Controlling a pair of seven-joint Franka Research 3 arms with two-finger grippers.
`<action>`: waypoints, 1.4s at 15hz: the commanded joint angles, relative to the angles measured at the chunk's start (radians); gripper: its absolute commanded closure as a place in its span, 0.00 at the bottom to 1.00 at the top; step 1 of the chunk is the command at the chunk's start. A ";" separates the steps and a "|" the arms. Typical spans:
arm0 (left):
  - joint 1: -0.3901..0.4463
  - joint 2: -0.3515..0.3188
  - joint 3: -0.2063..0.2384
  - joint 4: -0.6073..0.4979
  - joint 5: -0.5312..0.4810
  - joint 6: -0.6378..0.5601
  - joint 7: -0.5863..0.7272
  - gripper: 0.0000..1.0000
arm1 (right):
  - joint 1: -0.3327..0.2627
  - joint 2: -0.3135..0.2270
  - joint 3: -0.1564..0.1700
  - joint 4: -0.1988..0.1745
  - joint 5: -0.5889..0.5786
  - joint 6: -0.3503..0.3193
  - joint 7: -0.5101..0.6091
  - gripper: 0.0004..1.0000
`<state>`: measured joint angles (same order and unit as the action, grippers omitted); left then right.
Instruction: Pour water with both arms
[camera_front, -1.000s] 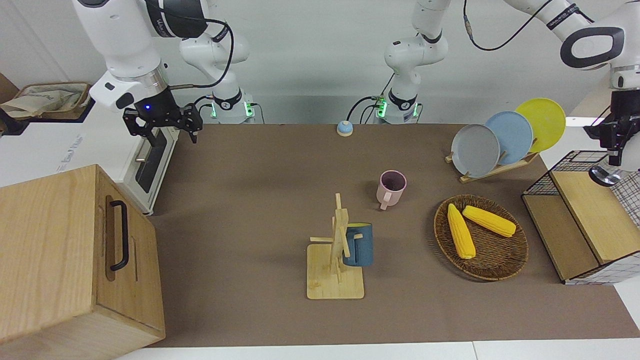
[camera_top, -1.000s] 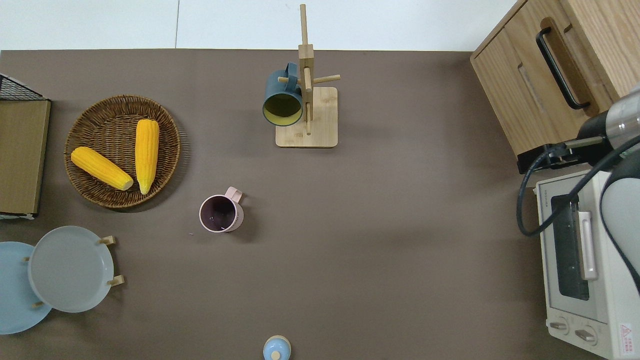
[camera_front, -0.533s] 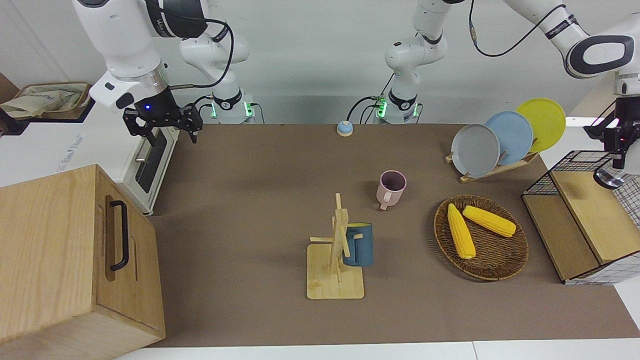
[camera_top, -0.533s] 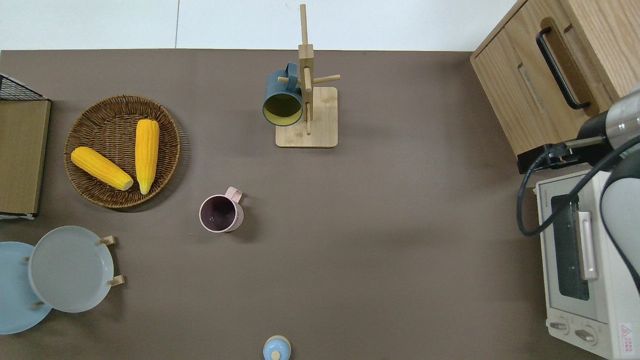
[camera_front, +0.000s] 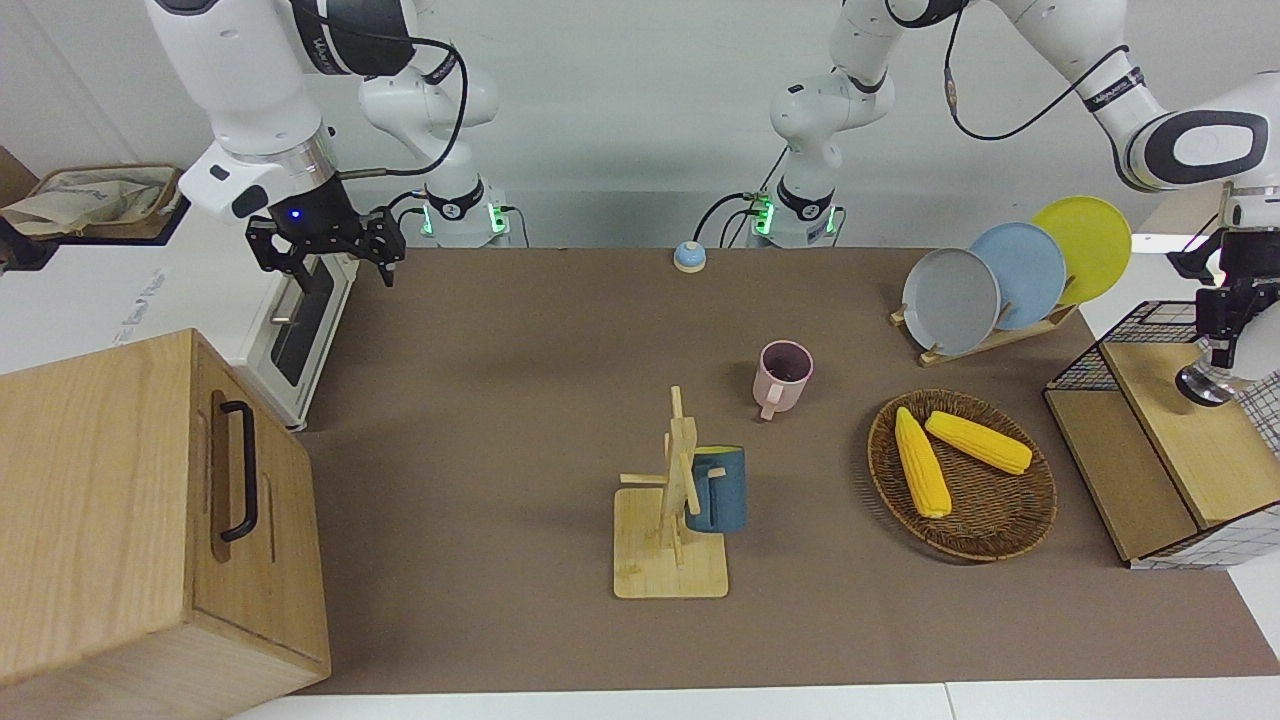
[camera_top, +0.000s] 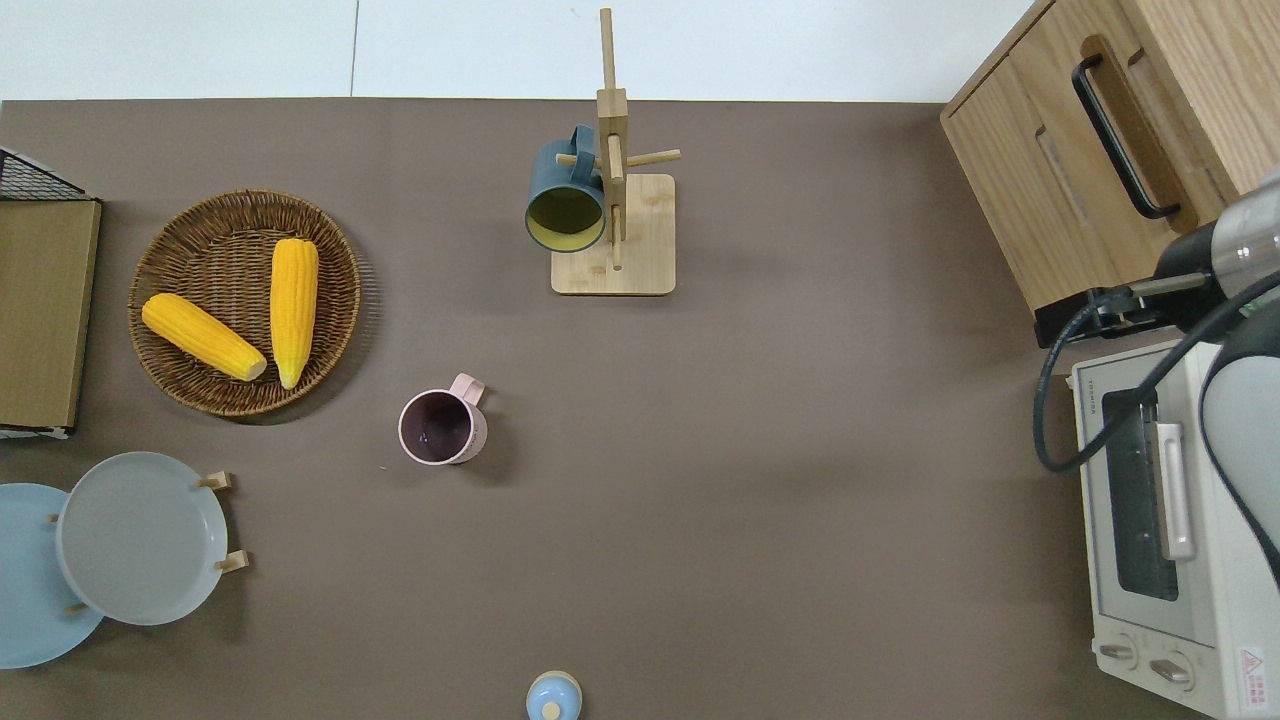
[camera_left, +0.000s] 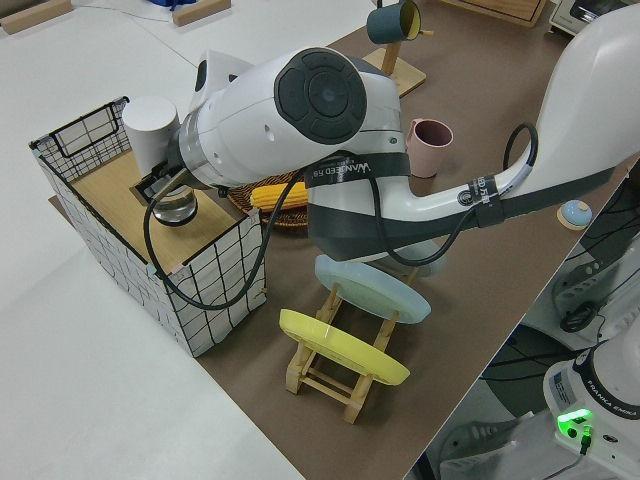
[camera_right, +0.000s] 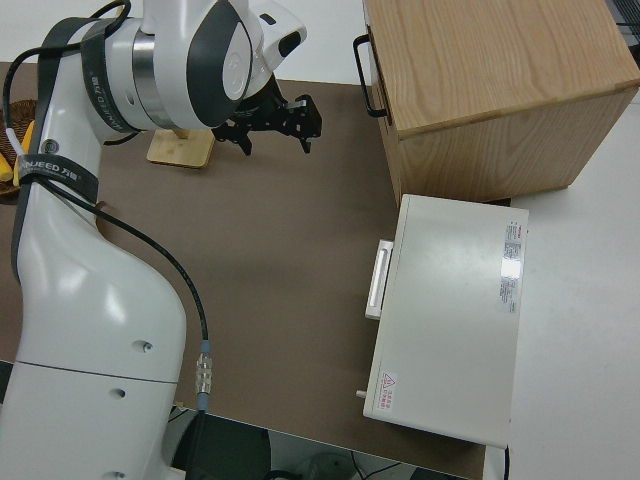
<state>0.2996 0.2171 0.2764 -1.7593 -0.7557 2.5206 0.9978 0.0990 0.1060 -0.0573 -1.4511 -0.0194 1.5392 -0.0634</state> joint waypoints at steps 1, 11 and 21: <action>0.010 0.028 -0.006 0.044 -0.044 0.020 0.038 1.00 | -0.002 -0.014 0.002 -0.012 0.003 0.005 -0.013 0.01; 0.024 0.064 -0.008 0.044 -0.125 0.021 0.124 1.00 | -0.002 -0.014 0.002 -0.012 0.003 0.005 -0.013 0.01; 0.024 0.064 -0.008 0.044 -0.119 0.021 0.110 0.00 | -0.002 -0.014 0.001 -0.012 0.003 0.005 -0.013 0.01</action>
<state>0.3134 0.2703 0.2749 -1.7374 -0.8526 2.5351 1.0980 0.0990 0.1060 -0.0573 -1.4511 -0.0194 1.5392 -0.0634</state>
